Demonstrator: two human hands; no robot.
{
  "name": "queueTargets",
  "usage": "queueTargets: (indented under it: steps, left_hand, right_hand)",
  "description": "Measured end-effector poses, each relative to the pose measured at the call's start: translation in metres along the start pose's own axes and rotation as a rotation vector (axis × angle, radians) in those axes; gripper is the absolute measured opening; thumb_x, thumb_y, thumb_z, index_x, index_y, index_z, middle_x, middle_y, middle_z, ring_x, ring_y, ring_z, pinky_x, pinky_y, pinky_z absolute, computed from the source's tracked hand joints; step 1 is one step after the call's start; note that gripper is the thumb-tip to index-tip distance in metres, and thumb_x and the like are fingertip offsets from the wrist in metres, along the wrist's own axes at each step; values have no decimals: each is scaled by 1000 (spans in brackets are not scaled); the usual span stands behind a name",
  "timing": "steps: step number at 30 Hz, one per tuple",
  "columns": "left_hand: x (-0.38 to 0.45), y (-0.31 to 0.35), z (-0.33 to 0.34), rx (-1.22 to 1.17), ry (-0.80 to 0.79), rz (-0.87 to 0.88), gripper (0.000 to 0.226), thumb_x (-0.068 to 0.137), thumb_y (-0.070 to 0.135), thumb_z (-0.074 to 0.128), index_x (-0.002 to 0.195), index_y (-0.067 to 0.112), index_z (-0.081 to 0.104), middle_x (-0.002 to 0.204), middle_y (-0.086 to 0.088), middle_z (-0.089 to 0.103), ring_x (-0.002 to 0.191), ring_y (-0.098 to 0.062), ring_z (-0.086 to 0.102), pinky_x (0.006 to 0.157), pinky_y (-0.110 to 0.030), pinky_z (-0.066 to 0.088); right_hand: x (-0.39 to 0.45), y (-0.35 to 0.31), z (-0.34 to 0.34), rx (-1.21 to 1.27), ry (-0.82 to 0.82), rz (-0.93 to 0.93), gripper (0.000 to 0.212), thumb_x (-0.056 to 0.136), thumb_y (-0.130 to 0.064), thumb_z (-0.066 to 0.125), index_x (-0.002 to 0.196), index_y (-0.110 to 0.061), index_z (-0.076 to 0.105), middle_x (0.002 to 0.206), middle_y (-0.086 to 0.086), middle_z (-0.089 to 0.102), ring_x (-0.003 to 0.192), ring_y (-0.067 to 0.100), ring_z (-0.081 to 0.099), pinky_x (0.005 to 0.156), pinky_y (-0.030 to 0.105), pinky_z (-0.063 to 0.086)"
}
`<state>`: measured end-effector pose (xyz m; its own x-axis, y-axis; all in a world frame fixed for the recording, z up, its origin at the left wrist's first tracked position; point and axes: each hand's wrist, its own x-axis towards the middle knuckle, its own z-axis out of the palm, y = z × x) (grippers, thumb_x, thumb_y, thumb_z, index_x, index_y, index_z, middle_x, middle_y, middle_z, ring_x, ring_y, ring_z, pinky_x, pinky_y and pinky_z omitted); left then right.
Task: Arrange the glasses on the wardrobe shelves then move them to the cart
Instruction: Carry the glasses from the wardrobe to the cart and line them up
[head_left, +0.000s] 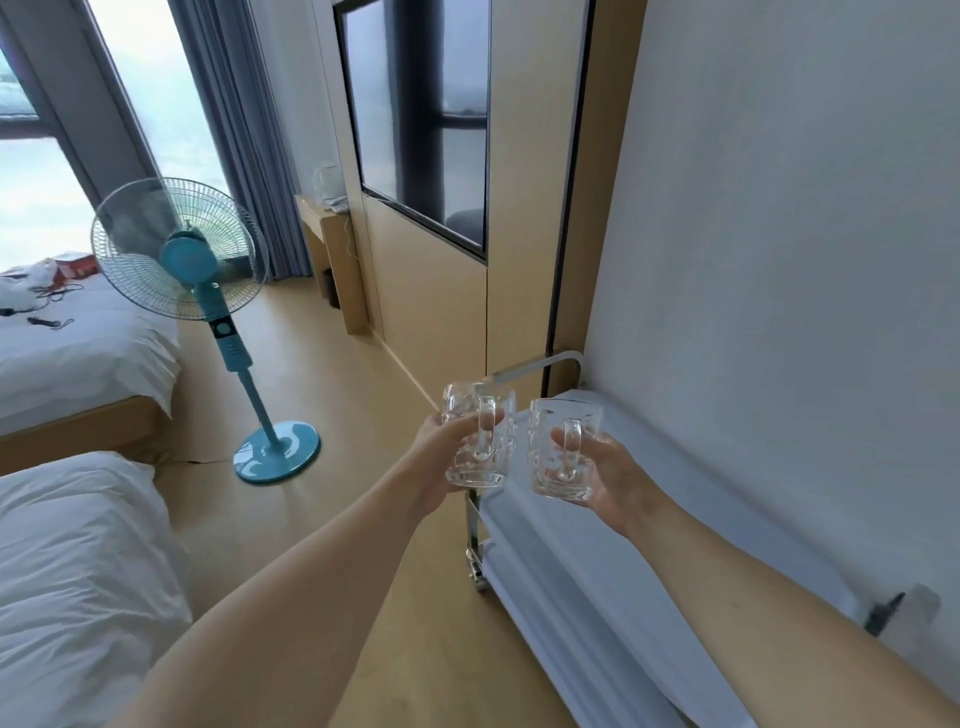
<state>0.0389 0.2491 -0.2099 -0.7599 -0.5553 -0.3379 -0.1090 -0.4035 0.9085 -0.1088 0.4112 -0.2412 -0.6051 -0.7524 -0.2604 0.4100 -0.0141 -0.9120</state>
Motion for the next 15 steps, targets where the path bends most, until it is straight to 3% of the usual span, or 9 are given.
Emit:
queueTargets:
  steps: [5, 8, 10, 13, 15]
  left_hand:
    - [59, 21, -29, 38, -101, -38, 85, 67, 31, 93, 138, 12, 51, 123, -18, 68, 86, -30, 72, 84, -56, 60]
    - [91, 37, -43, 79, -161, -70, 92, 65, 33, 94, 141, 11, 48, 131, -21, 63, 96, -33, 70, 89, -58, 58]
    - [110, 46, -53, 76, -208, -97, 94, 69, 32, 91, 146, 6, 43, 134, -25, 60, 91, -33, 69, 91, -58, 57]
    - [133, 59, -65, 75, -273, -142, 94, 67, 29, 89, 146, 5, 44, 120, -24, 64, 74, -29, 68, 72, -45, 61]
    - [147, 62, -70, 60, -313, -173, 99, 60, 31, 89, 146, 8, 45, 114, -21, 62, 73, -28, 68, 68, -42, 59]
  right_hand:
    - [36, 6, 24, 71, 151, -5, 92, 37, -41, 101, 119, -15, 70, 111, 7, 75, 93, 33, 75, 73, 43, 60]
    - [54, 7, 41, 103, 236, -18, 76, 54, -36, 96, 122, -16, 68, 117, 8, 71, 95, 33, 73, 75, 44, 61]
    - [65, 8, 52, 118, 283, -19, 64, 65, -30, 92, 122, -15, 69, 119, 9, 69, 94, 32, 73, 79, 46, 61]
    - [79, 11, 65, 151, 345, -3, 62, 68, -30, 86, 125, -13, 67, 109, 8, 71, 84, 30, 72, 77, 43, 61]
    - [87, 14, 68, 149, 380, 2, 62, 67, -32, 87, 122, -13, 66, 111, 10, 67, 83, 30, 70, 83, 44, 59]
